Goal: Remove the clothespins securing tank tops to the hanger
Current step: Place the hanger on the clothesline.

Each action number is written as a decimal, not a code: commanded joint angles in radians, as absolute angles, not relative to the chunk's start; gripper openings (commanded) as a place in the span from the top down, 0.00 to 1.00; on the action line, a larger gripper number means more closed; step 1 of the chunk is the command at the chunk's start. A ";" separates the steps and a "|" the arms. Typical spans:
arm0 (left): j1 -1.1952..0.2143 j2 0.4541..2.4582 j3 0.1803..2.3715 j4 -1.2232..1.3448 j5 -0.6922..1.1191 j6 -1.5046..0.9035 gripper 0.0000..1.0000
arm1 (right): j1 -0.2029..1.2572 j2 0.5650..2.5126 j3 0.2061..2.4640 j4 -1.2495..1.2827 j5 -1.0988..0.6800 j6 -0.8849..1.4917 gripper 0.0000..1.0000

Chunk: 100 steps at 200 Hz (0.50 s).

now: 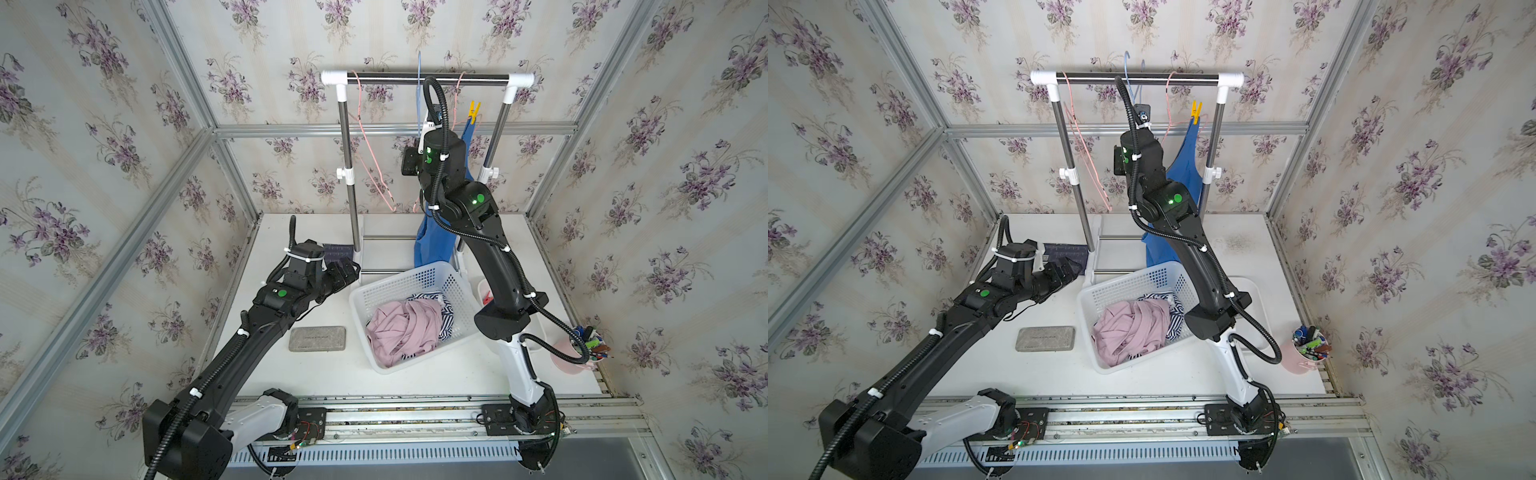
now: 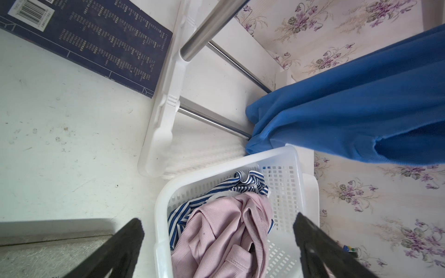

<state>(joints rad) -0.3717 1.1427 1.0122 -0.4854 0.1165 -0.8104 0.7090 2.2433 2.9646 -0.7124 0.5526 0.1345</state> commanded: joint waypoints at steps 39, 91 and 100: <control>-0.470 1.205 1.064 -0.497 -0.006 -0.788 0.01 | 0.708 2.284 2.986 -0.844 0.403 0.251 1.00; -0.524 1.173 1.077 -0.515 -0.069 -0.781 0.01 | 0.772 2.254 2.985 -0.918 0.475 0.229 0.95; -0.530 1.158 1.074 -0.519 -0.079 -0.780 0.01 | 0.781 2.245 2.986 -0.936 0.493 0.226 0.90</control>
